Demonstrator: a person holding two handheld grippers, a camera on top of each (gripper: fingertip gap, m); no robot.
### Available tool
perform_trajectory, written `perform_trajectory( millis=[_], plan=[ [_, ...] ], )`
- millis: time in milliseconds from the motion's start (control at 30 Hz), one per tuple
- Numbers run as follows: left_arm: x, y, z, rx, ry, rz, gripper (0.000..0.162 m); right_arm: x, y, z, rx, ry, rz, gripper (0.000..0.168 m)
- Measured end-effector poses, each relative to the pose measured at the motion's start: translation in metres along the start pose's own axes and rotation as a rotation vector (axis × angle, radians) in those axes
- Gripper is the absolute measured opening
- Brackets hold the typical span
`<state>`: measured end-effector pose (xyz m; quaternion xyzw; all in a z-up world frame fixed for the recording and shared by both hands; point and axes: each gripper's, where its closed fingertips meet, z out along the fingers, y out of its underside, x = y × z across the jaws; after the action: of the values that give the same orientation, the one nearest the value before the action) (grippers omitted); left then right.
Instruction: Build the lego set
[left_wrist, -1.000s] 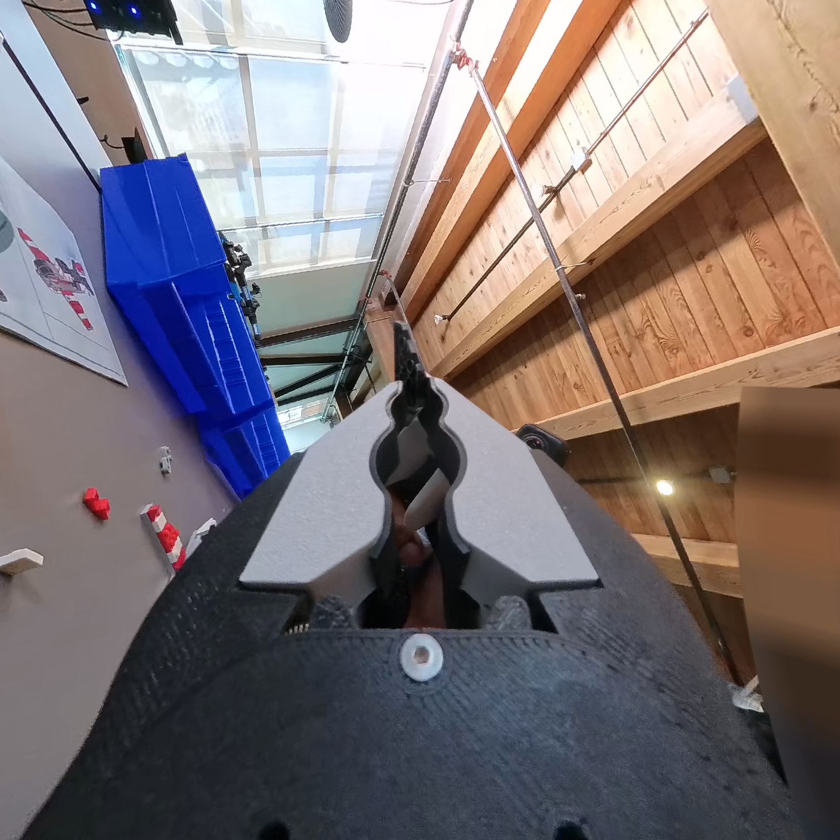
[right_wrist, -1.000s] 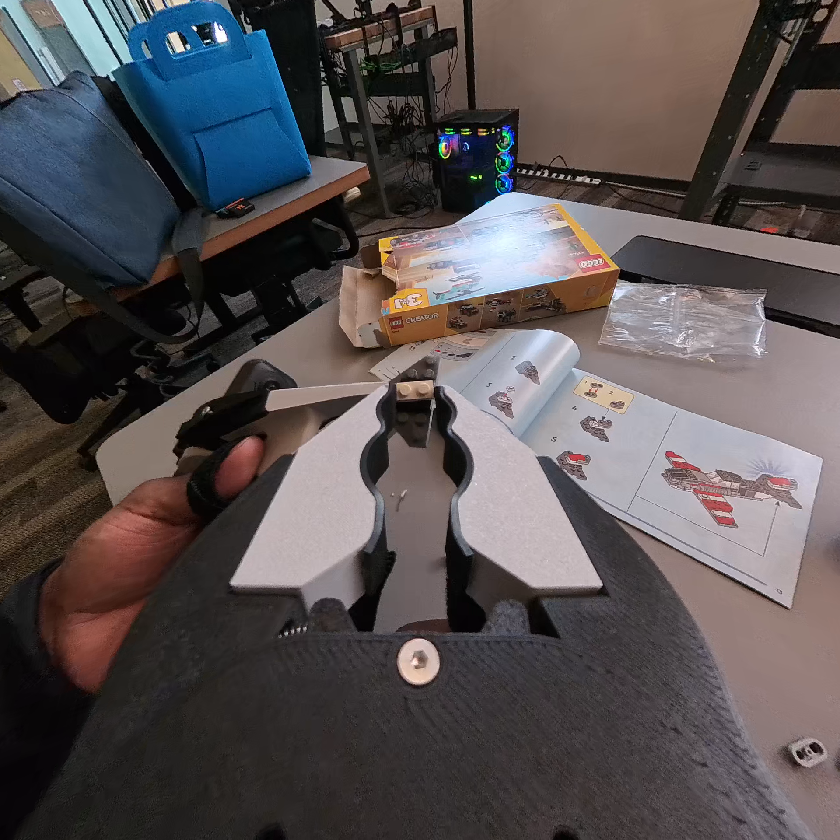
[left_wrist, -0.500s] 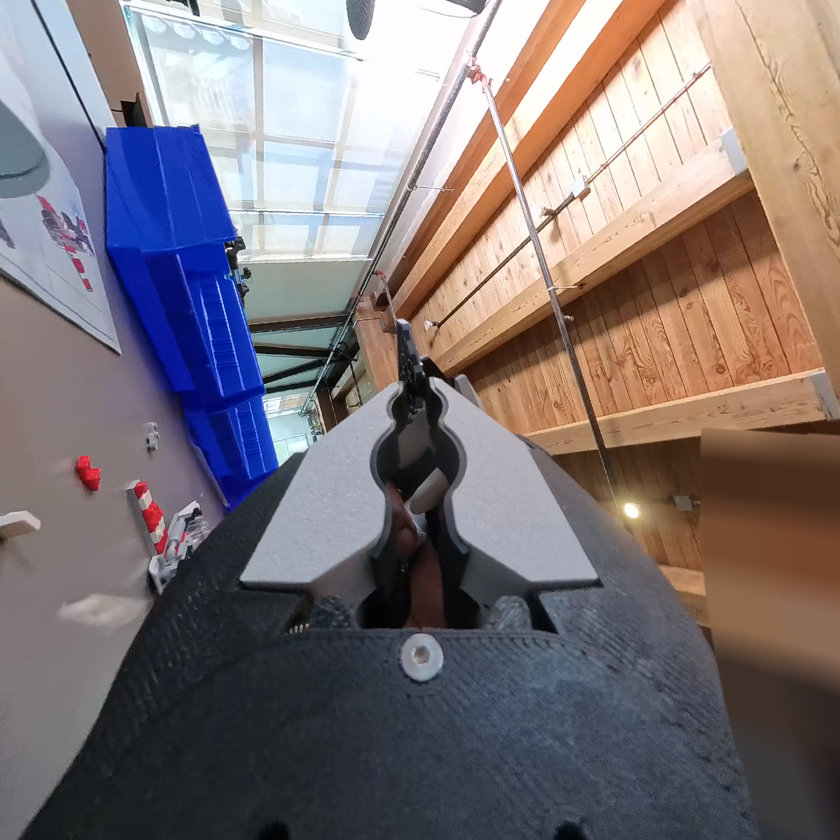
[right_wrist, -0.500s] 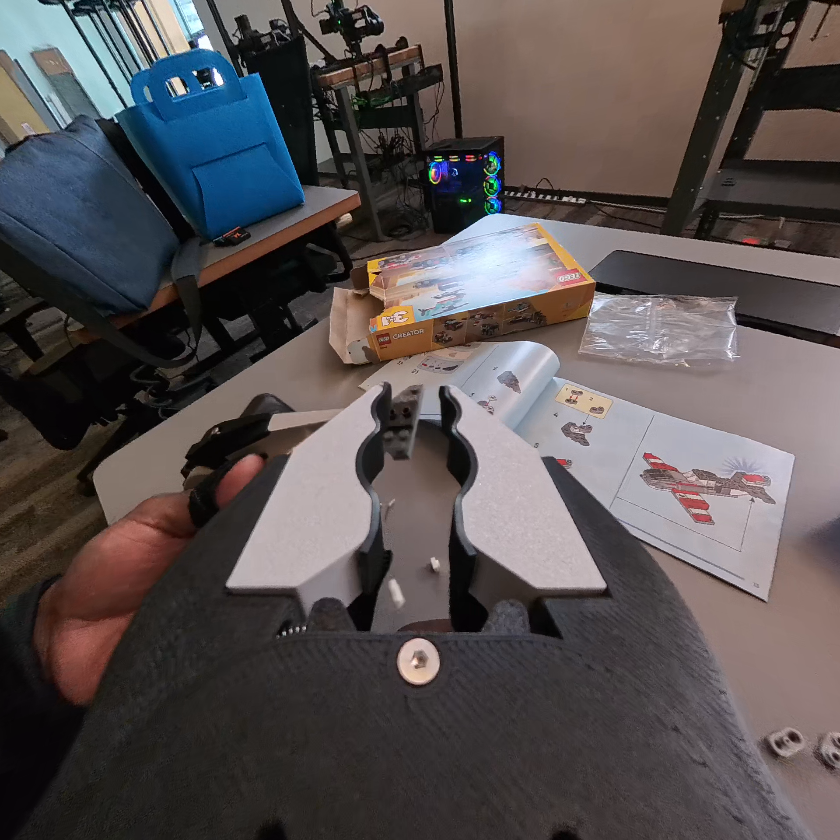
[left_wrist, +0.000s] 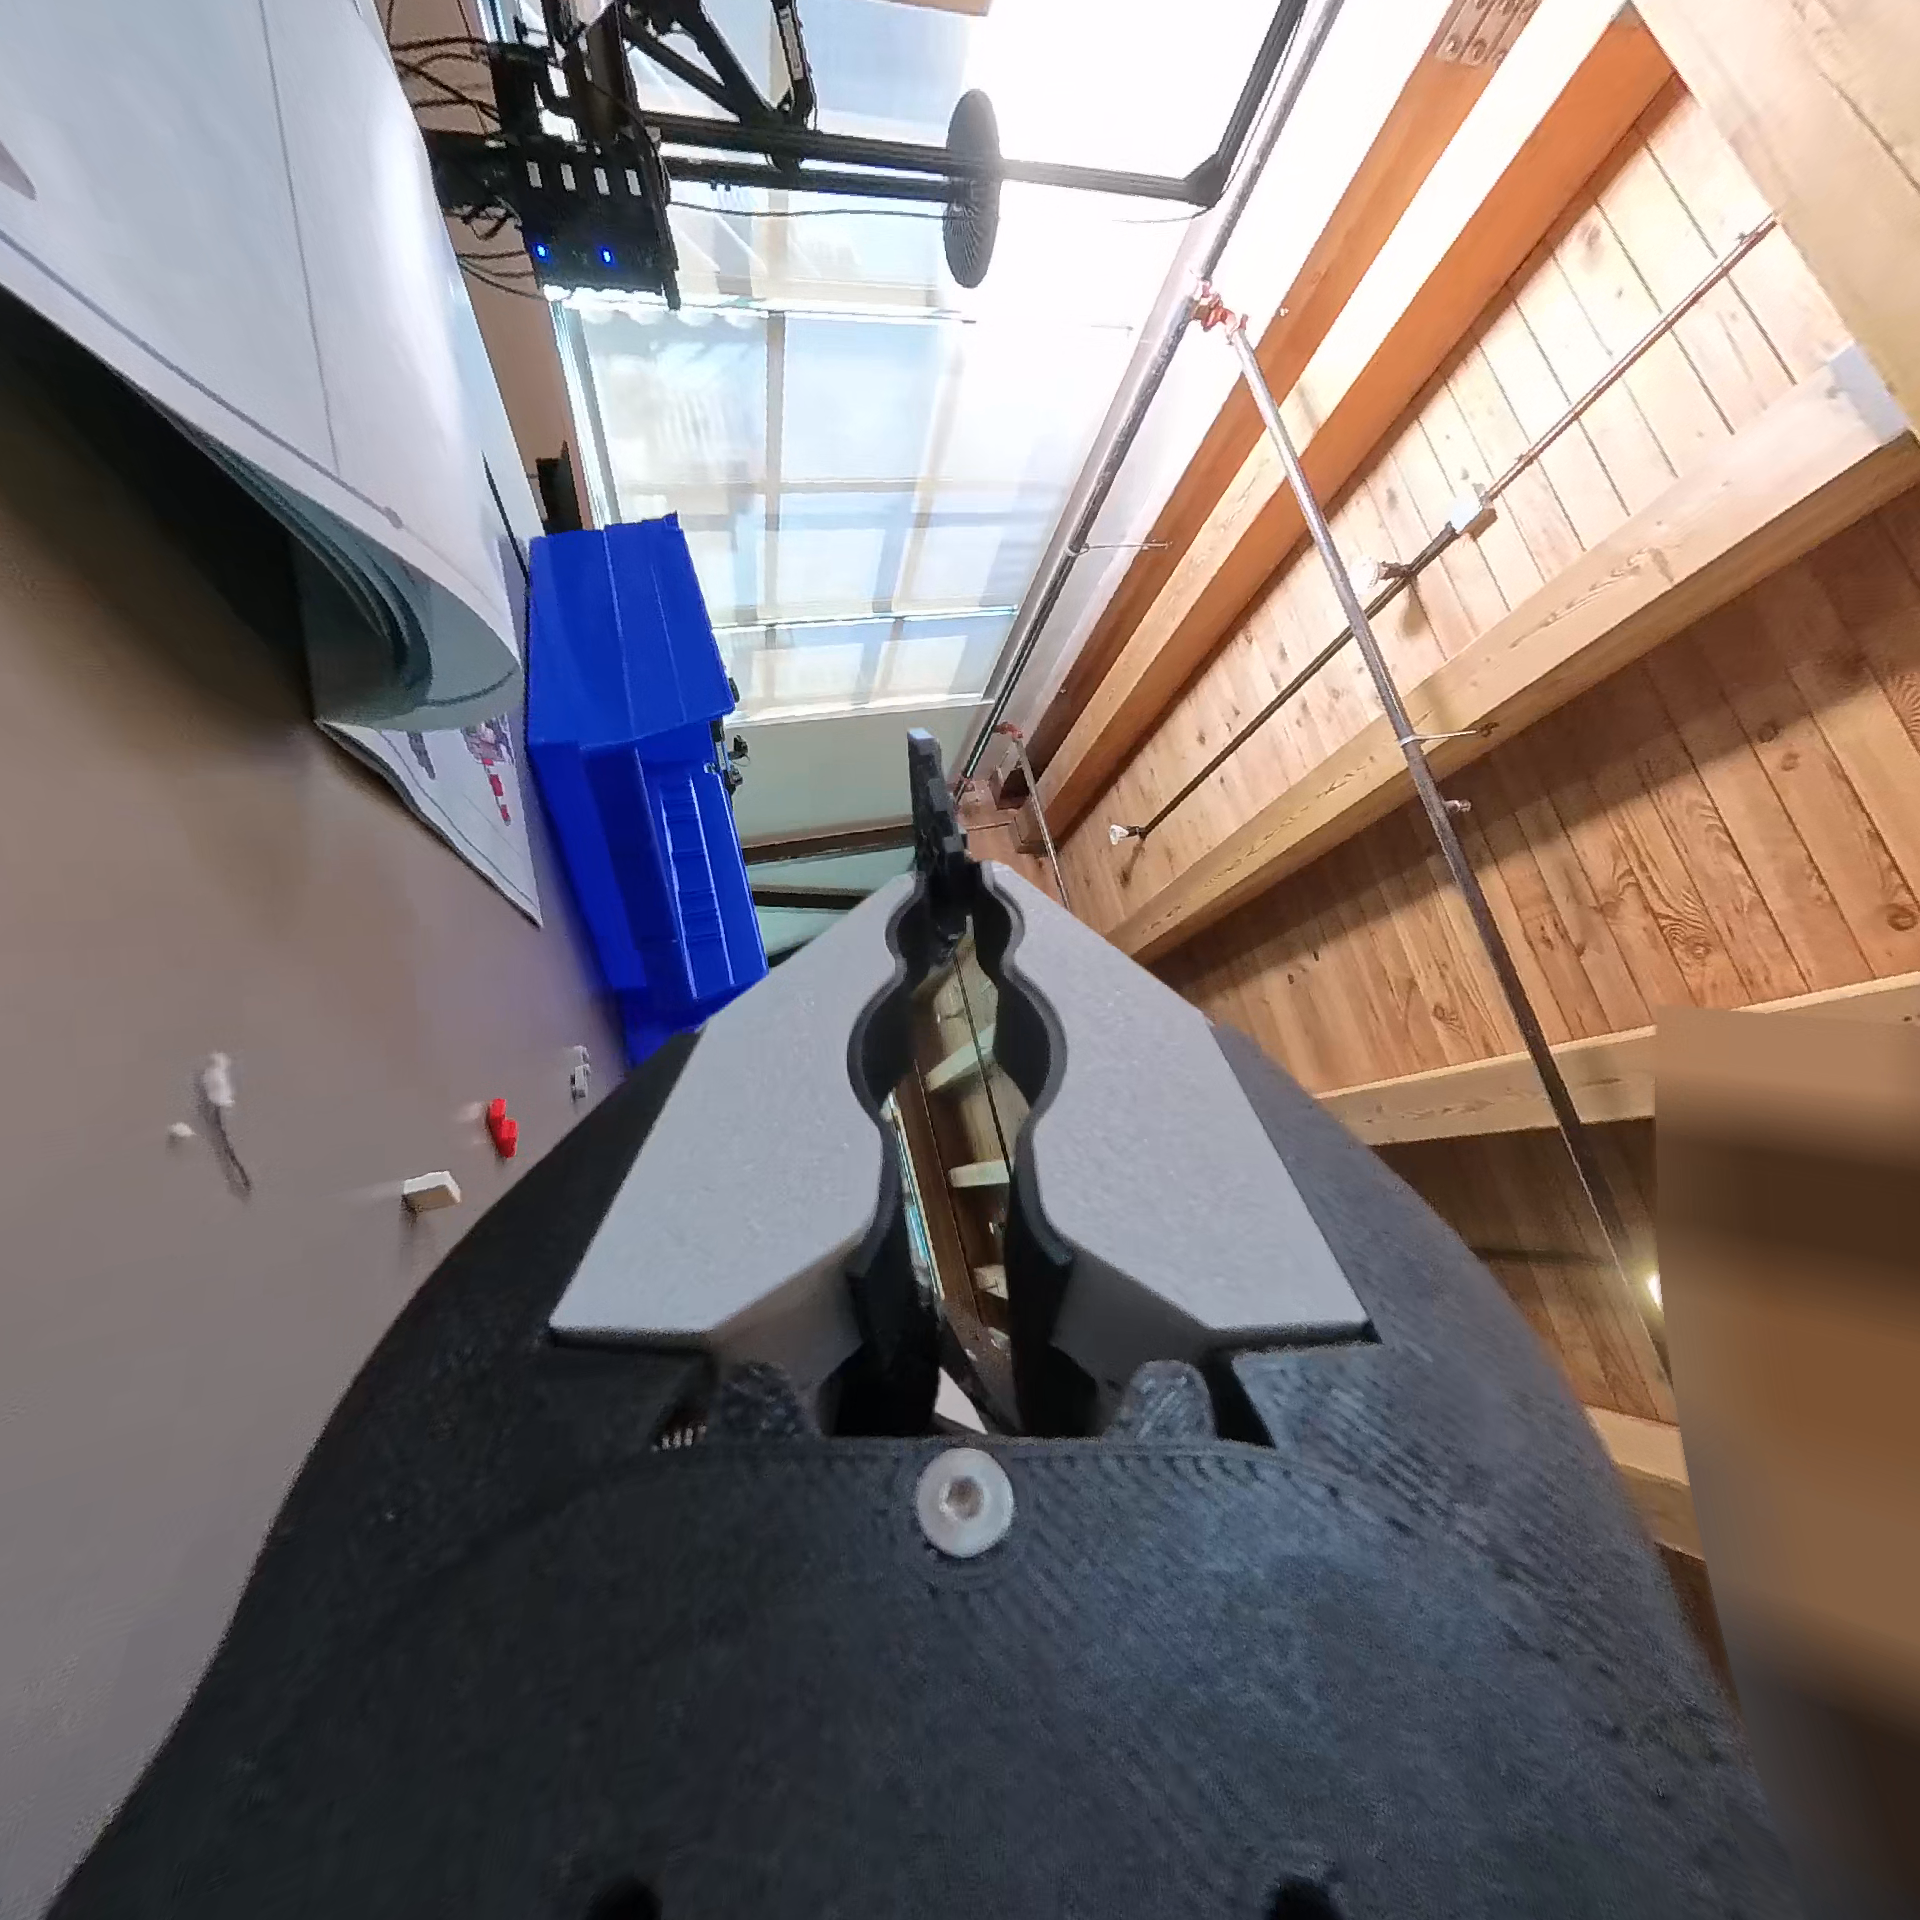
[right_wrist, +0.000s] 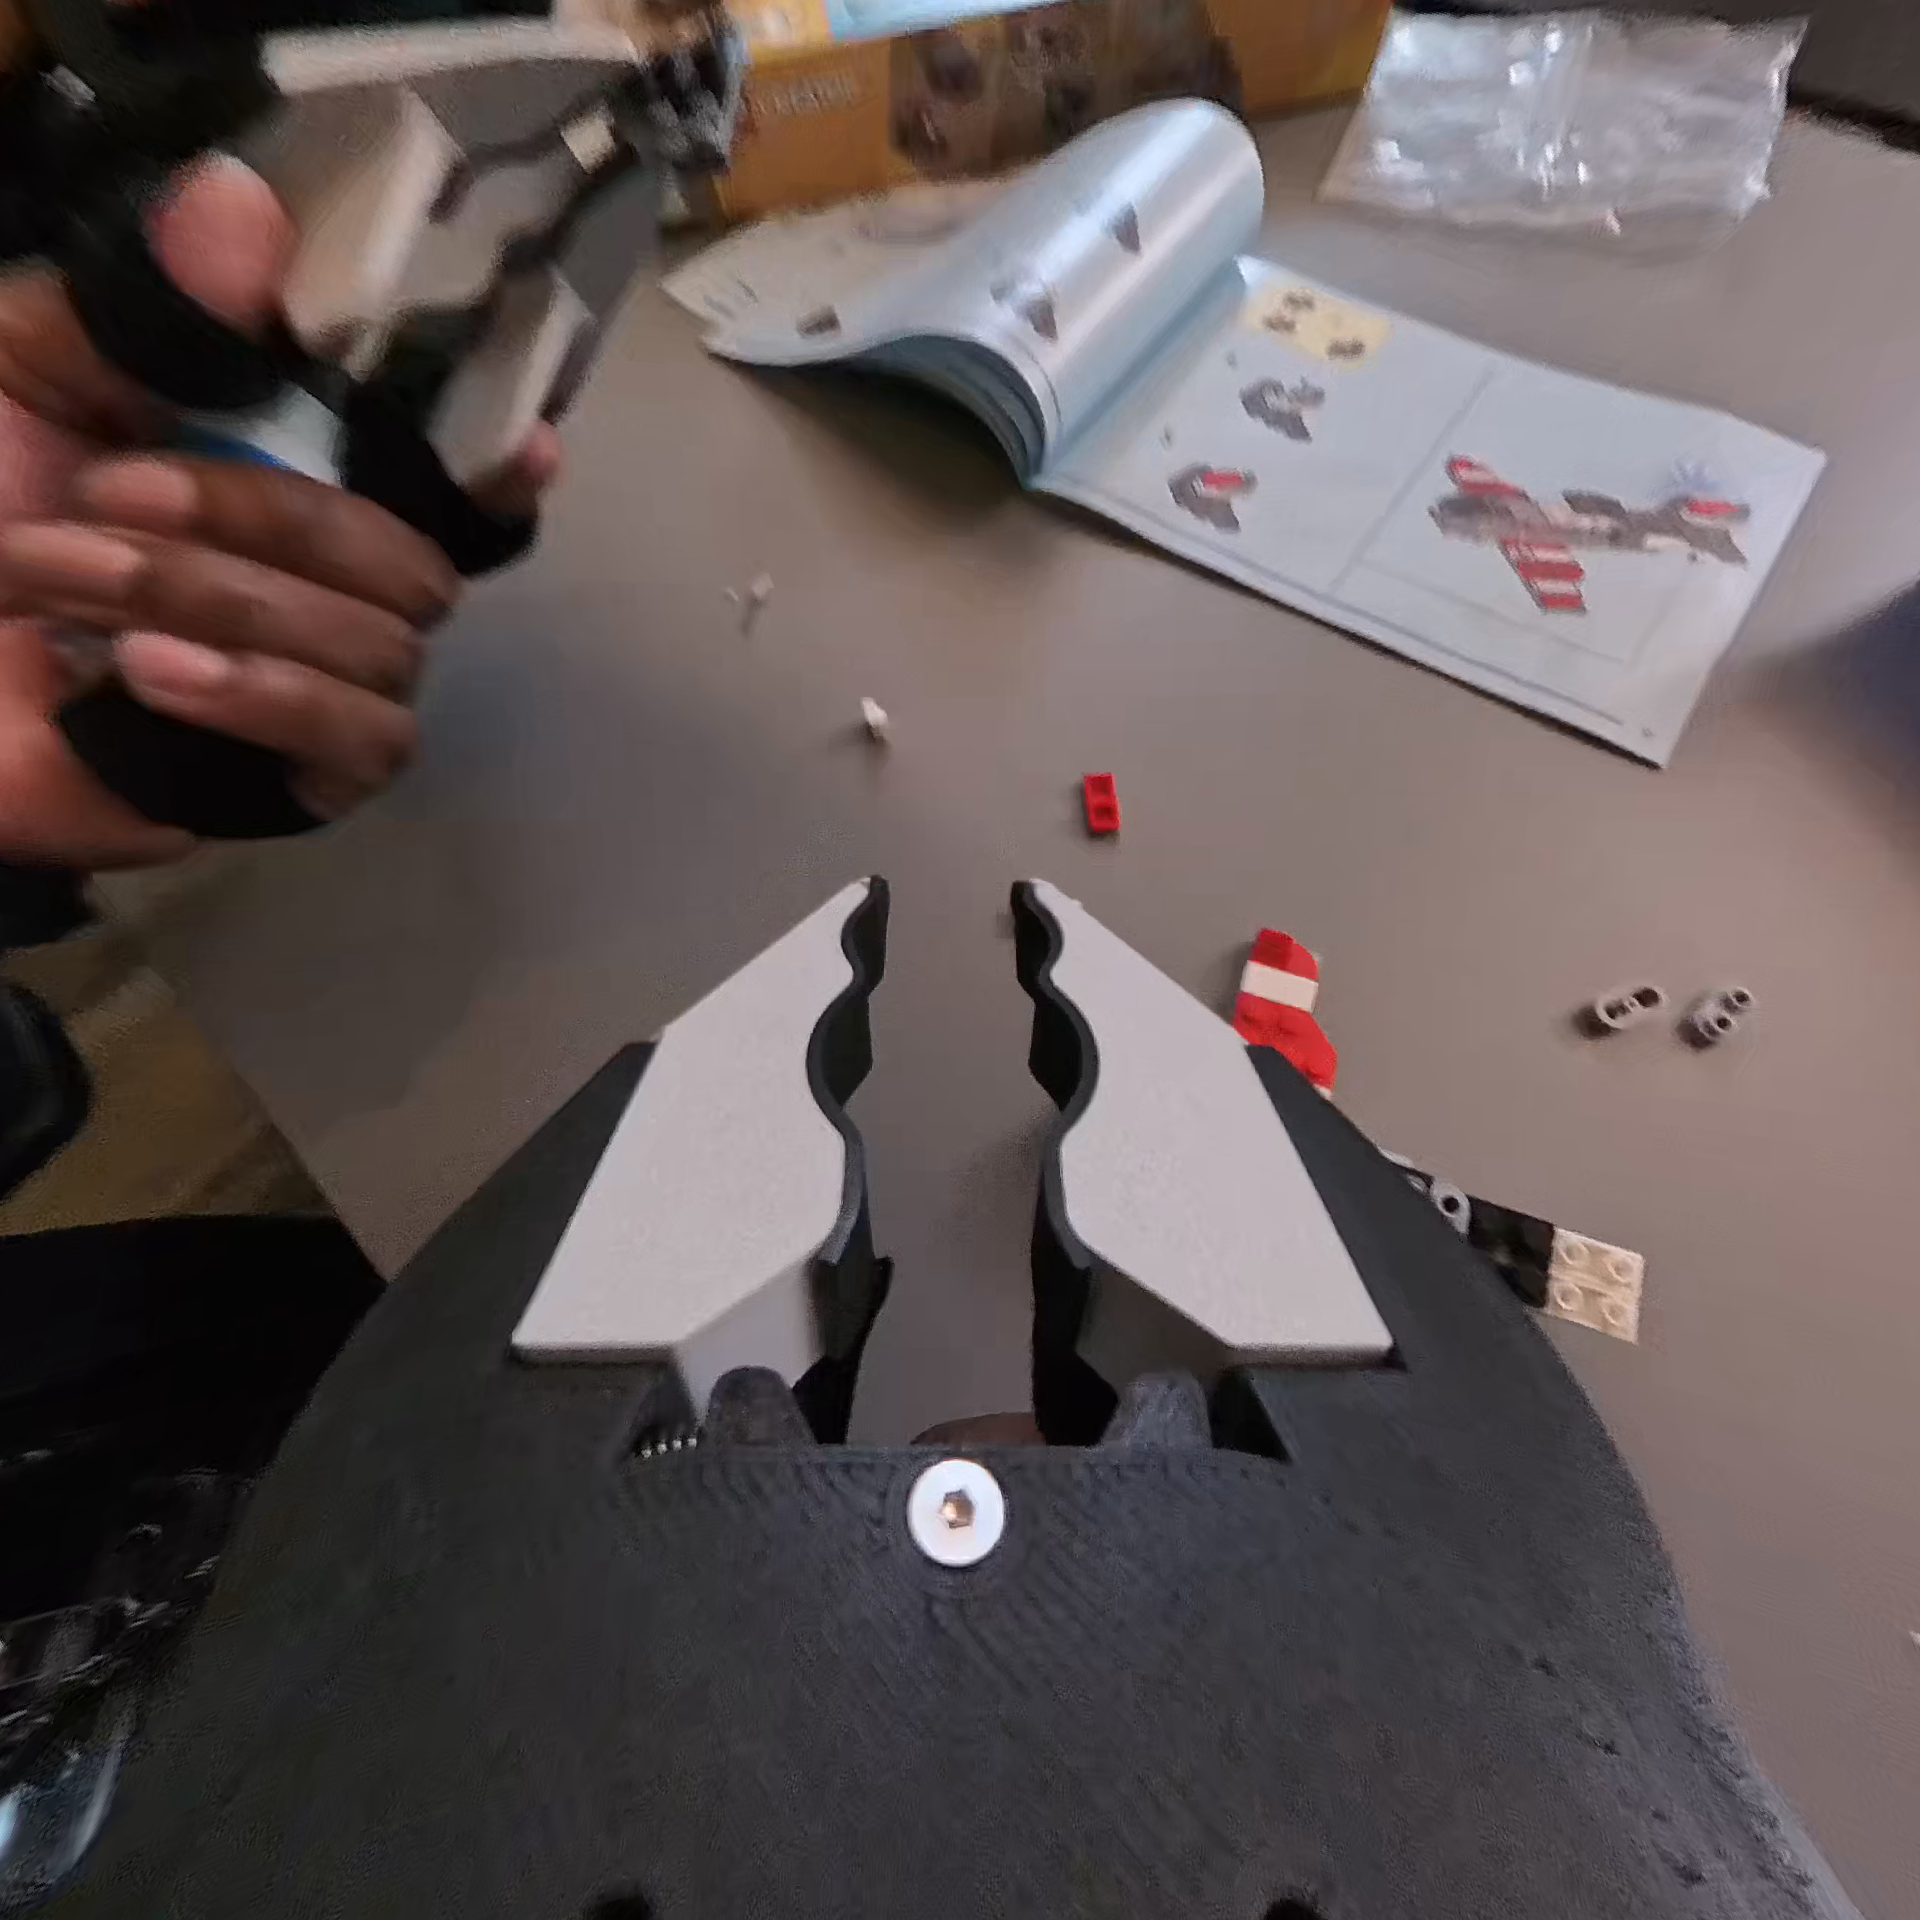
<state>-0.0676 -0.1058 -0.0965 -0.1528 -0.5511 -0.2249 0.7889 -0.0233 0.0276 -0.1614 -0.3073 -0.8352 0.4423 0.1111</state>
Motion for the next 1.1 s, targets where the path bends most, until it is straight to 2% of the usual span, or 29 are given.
perform_trajectory(
  millis=[200, 467, 667, 767, 933, 1033, 1100],
  plan=[
    [0.002, 0.010, 0.005, -0.036, 0.014, -0.016, 0.006, 0.008, 0.011, 0.016, -0.104, 0.061, -0.082, 0.027],
    [0.003, 0.009, 0.002, -0.042, 0.006, -0.013, 0.006, 0.014, 0.015, 0.027, -0.140, 0.023, -0.086, 0.028],
    [0.006, 0.011, 0.002, -0.053, 0.024, -0.030, 0.007, 0.027, 0.012, 0.021, -0.132, 0.025, -0.120, 0.028],
    [0.007, 0.011, 0.002, -0.055, 0.027, -0.031, 0.007, 0.019, 0.005, 0.014, -0.132, -0.090, -0.226, 0.028],
    [0.007, 0.013, 0.003, -0.061, 0.027, -0.033, 0.006, -0.003, -0.009, 0.002, -0.121, -0.333, -0.520, 0.029],
    [0.007, 0.016, 0.005, -0.073, 0.026, -0.033, 0.006, -0.011, -0.020, 0.003, -0.097, -0.459, -0.596, 0.030],
    [0.007, 0.017, 0.005, -0.080, 0.025, -0.032, 0.006, -0.005, -0.022, 0.009, -0.146, -0.477, -0.610, 0.031]
  ],
)
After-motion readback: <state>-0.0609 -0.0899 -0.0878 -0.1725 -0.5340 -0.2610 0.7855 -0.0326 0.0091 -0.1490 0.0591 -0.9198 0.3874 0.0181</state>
